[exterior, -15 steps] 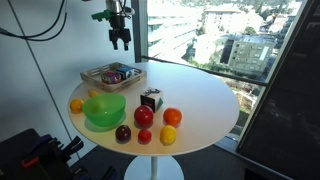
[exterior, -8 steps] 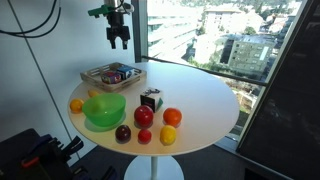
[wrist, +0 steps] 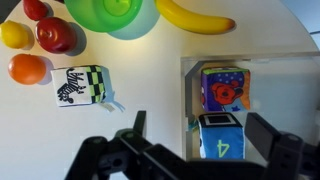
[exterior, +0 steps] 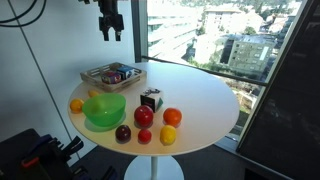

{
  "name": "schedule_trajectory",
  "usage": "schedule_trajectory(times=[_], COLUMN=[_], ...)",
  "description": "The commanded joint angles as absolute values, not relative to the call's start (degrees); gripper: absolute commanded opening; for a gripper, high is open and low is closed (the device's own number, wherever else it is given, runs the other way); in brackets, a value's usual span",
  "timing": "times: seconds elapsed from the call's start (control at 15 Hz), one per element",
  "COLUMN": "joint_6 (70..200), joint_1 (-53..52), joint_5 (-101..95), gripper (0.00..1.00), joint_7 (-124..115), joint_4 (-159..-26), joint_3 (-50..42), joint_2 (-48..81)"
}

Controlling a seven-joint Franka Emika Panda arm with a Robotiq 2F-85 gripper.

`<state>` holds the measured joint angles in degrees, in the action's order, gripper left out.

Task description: Pick up the letter with a number image and put it in the wooden tray

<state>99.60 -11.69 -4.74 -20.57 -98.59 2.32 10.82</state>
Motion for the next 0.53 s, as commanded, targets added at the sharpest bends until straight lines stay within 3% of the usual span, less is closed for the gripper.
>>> schedule_trajectory(times=[0.0,0.47], joint_6=[99.0,100.7], joint_1=[-9.9,-8.7], joint_5=[-2.9,-1.9], gripper=[1.0,1.0], joint_7=[-19.6,-19.5], joint_4=[-102.2,-105.8], joint_3=[3.4,3.9], joint_2=[5.4,-0.8])
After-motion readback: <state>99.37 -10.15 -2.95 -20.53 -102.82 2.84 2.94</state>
